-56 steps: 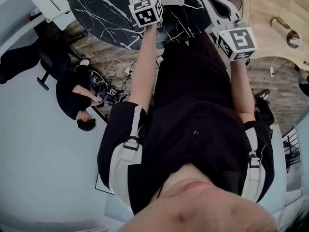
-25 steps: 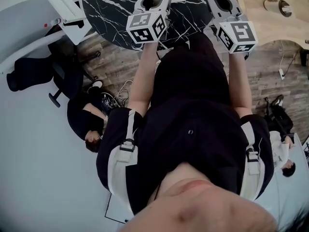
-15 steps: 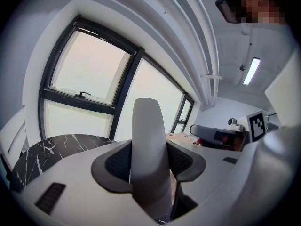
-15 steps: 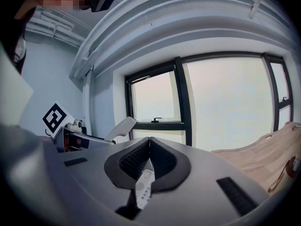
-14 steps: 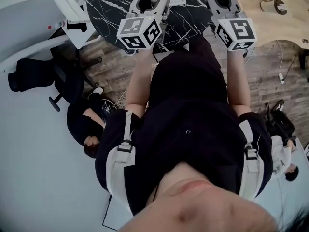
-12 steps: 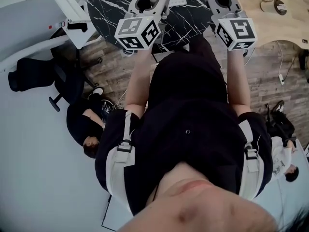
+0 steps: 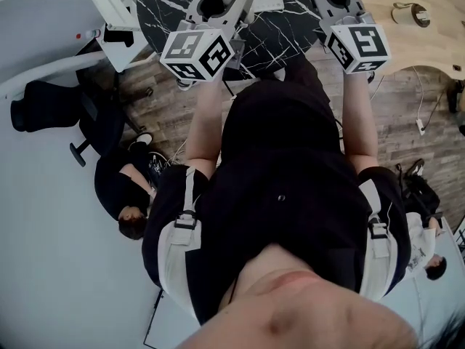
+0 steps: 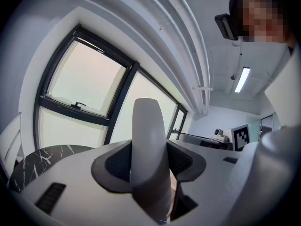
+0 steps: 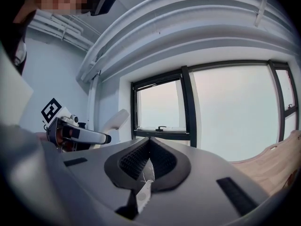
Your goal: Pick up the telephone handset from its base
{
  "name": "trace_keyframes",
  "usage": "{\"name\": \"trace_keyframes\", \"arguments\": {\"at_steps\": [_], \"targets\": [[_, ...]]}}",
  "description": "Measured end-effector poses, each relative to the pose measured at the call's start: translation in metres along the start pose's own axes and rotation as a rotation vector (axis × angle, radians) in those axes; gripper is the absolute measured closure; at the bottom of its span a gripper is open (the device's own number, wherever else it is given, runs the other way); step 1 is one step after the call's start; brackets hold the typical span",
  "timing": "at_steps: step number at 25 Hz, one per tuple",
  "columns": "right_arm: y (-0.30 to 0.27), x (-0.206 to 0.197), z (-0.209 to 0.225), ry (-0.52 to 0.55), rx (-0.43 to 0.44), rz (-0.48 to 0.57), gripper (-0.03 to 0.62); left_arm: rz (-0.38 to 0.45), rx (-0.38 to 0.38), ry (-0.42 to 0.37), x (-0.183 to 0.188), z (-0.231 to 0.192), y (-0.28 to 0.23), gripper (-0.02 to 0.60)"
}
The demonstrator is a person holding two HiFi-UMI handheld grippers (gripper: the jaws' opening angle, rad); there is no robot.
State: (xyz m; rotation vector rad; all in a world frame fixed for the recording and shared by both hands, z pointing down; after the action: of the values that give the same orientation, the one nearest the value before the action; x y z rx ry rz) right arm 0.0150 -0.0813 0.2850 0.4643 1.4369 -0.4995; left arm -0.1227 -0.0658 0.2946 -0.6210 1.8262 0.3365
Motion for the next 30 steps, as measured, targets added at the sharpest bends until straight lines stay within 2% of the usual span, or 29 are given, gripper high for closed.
{"name": "trace_keyframes", "arguments": {"at_steps": [13, 30], "targets": [[-0.010, 0.017, -0.016, 0.032, 0.045, 0.023, 0.565, 0.053, -0.019, 0.002, 0.022, -0.004, 0.019, 0.359], [-0.017, 0.017, -0.017, 0.026, 0.057, 0.019, 0.565, 0.044, -0.010, 0.018, 0.019, -0.014, 0.021, 0.359]]}}
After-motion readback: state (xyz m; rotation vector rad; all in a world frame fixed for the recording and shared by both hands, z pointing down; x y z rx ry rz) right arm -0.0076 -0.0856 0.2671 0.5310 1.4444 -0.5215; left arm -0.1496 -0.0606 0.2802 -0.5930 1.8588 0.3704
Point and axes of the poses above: the fingertips, and each gripper's own axes: y backward along the fingers, z to its right, x out of its top, the point moved 1 cm from there along y, backward along the fingers, and after that the axes turned 6 degrees about z, right-handed, at the moved point
